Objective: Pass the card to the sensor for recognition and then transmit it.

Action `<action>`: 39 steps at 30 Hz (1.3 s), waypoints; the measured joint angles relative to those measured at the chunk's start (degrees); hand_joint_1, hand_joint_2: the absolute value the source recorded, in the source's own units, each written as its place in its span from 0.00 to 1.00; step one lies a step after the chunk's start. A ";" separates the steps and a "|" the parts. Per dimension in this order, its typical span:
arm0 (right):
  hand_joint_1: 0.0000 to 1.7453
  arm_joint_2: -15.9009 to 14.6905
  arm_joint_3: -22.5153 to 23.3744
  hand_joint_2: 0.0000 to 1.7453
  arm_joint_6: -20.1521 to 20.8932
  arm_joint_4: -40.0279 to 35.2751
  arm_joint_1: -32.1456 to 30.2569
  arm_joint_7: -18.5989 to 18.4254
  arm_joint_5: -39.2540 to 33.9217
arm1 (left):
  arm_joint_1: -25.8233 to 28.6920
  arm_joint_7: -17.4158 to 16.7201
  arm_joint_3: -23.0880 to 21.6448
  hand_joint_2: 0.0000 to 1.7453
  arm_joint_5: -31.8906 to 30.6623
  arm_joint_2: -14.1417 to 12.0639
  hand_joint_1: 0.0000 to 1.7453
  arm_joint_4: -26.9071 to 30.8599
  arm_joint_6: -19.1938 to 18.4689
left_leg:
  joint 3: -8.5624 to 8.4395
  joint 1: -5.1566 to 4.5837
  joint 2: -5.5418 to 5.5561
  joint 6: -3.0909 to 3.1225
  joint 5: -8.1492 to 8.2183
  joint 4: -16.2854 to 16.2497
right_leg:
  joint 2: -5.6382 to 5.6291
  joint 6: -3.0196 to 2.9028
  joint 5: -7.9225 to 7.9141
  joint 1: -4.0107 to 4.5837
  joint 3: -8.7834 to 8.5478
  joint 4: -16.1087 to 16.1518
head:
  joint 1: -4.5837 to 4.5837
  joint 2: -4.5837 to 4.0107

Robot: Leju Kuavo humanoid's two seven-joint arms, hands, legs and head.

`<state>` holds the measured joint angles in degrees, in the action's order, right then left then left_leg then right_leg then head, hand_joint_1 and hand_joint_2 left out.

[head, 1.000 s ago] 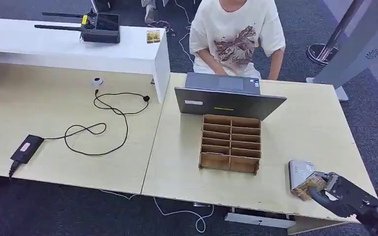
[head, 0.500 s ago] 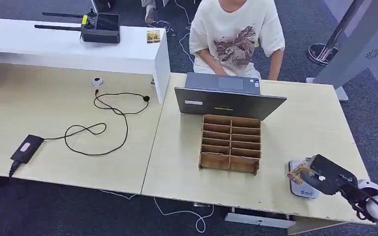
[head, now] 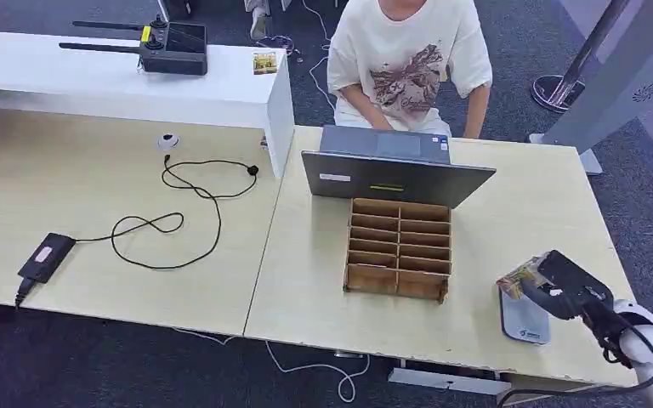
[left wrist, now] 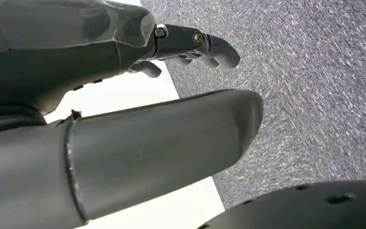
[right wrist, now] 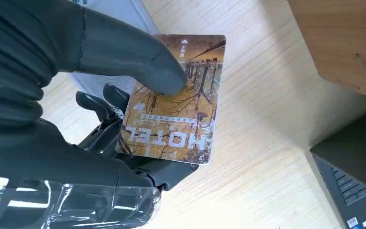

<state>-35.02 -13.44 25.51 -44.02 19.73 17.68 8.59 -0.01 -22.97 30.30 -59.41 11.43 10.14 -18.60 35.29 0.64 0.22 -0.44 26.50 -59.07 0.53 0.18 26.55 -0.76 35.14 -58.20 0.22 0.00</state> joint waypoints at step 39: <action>1.00 -0.59 3.71 1.00 -2.38 -2.01 -5.49 -3.98 3.45 | 0.07 -0.31 0.02 0.00 -1.14 0.02 0.00 0.00 0.22 | -0.02 0.00 -0.01 0.02 0.02 0.00 | -0.01 0.00 0.00 0.00 0.01 0.01 | 0.00 0.00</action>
<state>-35.60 -9.73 23.13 -46.03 14.24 13.71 12.04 0.05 -23.28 30.31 -60.54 11.45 10.14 -18.38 35.27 0.63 0.21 -0.41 26.52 -59.07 0.52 0.18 26.55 -0.76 35.15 -58.19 0.22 0.00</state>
